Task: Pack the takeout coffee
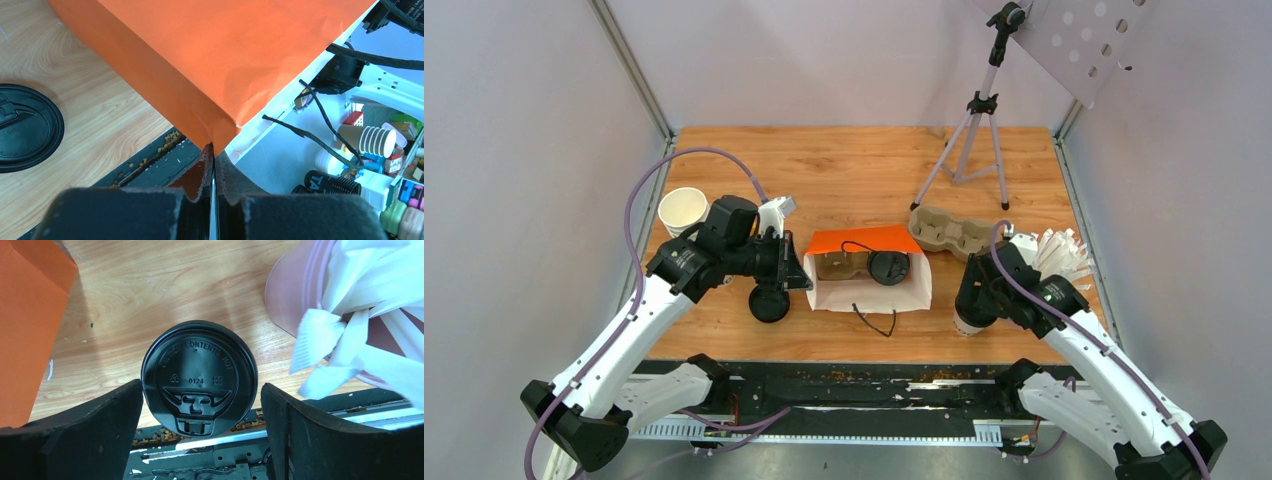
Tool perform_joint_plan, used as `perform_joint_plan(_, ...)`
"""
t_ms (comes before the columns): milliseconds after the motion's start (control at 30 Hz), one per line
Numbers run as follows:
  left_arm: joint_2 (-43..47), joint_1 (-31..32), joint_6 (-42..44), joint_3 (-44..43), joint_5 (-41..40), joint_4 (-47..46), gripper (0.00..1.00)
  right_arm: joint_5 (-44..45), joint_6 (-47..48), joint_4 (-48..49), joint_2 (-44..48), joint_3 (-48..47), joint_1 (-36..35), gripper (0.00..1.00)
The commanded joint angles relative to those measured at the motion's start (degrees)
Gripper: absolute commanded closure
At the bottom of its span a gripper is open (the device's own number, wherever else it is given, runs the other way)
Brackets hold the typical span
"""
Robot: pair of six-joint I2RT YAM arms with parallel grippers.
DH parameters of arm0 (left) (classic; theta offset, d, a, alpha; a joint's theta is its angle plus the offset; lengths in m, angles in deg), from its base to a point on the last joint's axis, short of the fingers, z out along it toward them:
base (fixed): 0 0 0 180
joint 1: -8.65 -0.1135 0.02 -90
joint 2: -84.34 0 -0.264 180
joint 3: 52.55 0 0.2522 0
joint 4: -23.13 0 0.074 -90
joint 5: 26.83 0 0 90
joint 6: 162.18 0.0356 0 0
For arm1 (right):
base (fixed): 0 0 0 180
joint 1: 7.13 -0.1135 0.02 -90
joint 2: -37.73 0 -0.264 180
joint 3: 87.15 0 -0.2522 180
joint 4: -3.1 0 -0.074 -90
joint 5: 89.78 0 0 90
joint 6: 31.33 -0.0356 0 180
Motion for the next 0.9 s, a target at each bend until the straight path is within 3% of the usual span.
perform_joint_plan(0,0.28,0.01,0.65,-1.42,1.36,-2.11,0.93,3.48,-2.04,1.32,-0.07,-0.35,-2.72,0.12)
perform_joint_plan(433,0.63,0.02,0.56,-0.5,1.95,-2.4,0.93,11.29,-6.94,-0.57,-2.69,-0.35,-11.33,0.11)
perform_joint_plan(867,0.41,0.05,0.5,-0.67,1.98,-2.4,0.93,11.19,-7.19,0.53,-1.08,2.22,-11.48,0.17)
